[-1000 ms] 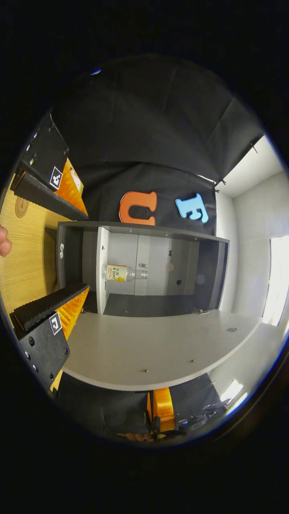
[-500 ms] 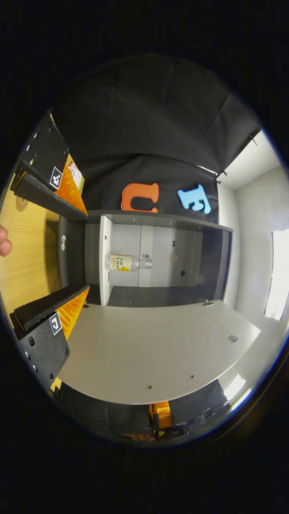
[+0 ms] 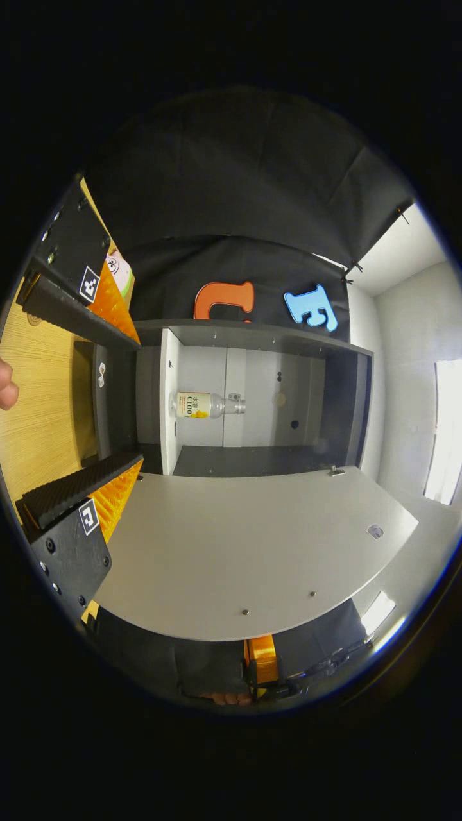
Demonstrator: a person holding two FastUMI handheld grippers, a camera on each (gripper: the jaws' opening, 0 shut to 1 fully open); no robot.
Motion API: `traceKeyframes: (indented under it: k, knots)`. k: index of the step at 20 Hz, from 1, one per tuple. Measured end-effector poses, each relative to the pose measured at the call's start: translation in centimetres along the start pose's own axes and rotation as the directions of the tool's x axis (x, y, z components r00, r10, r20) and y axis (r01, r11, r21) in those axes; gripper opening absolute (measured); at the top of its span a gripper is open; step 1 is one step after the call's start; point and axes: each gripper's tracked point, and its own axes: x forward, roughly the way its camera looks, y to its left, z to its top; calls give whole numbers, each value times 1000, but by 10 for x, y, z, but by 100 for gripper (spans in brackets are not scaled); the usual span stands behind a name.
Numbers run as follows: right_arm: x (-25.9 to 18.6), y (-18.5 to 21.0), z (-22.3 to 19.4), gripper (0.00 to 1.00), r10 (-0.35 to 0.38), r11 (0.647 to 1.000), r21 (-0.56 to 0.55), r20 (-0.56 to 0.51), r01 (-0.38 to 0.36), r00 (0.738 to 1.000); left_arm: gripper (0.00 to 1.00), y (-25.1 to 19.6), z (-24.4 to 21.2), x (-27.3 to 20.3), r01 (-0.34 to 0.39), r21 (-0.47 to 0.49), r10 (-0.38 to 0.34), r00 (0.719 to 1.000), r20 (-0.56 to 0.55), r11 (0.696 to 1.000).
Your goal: Open the cabinet door with the right hand, grasp the bottle in the cabinet with the left hand and place it on the coaster, then close the cabinet door with the right hand.
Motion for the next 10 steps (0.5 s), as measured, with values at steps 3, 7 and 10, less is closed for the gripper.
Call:
traceKeyframes:
  k: [3,7,10]
  knots:
    - [-8,-7,-4,5,-6,1000,-20,-11,5,1000,95,-11,-2,-1,14,-22,-14,1000,-9,1000]
    - [-6,-21,1,4,-80,997,-9,30,81,996,95,-21,6,1,41,-33,-40,999,26,999]
    - [-5,-23,2,8,-100,995,10,56,100,993,95,-19,12,5,34,-38,-33,999,21,999]
